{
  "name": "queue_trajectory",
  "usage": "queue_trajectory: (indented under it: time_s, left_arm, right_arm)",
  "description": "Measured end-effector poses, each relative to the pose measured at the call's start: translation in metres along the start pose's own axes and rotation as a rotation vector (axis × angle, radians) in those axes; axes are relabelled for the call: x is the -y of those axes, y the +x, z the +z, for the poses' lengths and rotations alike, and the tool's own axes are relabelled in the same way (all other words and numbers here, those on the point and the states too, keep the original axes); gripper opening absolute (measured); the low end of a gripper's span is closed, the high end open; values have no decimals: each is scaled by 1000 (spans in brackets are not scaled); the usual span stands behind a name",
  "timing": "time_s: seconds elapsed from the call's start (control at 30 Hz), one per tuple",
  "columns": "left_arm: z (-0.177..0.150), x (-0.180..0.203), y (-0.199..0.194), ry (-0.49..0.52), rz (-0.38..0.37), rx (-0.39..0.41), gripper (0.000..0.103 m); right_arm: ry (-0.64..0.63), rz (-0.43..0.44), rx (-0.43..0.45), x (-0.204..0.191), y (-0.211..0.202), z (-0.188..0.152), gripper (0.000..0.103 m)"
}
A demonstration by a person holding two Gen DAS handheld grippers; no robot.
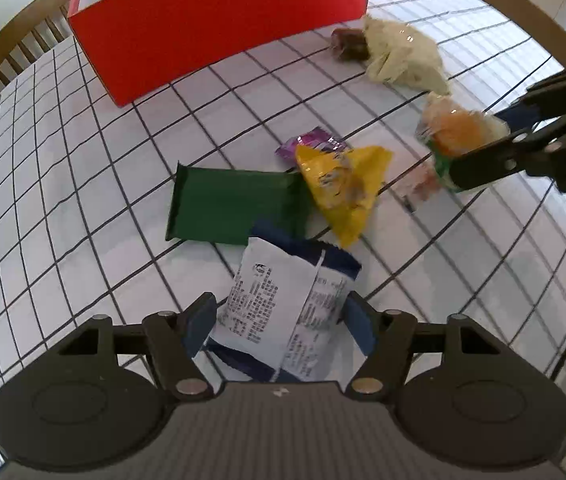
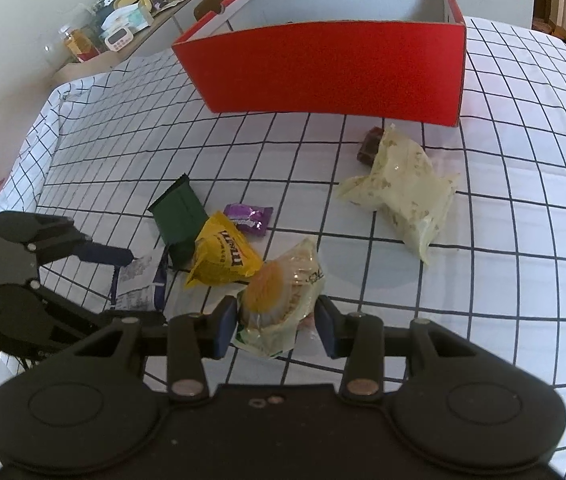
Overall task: Organize snacks
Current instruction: 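Grasp the white-blue packet with left tool while right tool grasps the yolk pastry bag, then carry both packets over the red box and lower them inside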
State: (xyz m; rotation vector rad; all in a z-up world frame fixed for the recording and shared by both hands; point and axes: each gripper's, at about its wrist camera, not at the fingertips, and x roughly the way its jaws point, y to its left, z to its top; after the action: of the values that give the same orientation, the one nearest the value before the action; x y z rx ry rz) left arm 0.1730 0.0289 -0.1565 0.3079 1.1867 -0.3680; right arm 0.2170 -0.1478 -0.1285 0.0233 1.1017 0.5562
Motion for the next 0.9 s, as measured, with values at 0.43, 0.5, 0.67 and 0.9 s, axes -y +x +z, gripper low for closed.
queue_trajectory:
  time_s: [0.43, 0.5, 0.67, 0.9]
  left_arm:
    - [-14, -10, -4, -157, 13, 50, 57]
    - [-14, -9, -5, -178, 28, 50, 56]
    - [-13, -5, -7, -233, 63, 47, 55]
    - [-16, -7, -15, -332, 72, 54, 54]
  right_arm:
    - [-6, -2, 2, 2, 0, 0, 38]
    - [-9, 3, -13, 1, 2, 0, 39]
    - [-48, -37, -37, -4, 15, -3, 41]
    - [-51, -32, -7, -5, 8, -6, 34]
